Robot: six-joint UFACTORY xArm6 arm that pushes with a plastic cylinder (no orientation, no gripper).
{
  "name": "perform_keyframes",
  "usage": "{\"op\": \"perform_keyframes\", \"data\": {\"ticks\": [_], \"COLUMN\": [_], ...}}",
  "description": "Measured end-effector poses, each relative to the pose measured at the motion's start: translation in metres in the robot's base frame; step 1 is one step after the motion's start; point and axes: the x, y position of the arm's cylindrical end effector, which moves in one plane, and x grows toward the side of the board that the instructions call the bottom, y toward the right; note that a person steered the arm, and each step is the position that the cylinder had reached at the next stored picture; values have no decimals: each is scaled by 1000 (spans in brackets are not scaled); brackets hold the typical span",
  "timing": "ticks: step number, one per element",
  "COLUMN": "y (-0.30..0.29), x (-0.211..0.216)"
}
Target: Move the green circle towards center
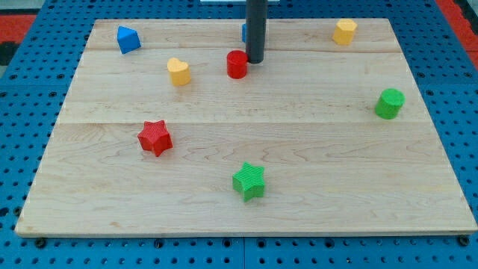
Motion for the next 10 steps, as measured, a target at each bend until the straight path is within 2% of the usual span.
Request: {"op": "perform_keyframes", "data": {"ticks": [1, 4, 5, 7, 8, 9, 10], "y": [-16, -12, 67, 183, 186, 204, 249], "x": [8, -3, 20, 28, 64, 78, 57]}}
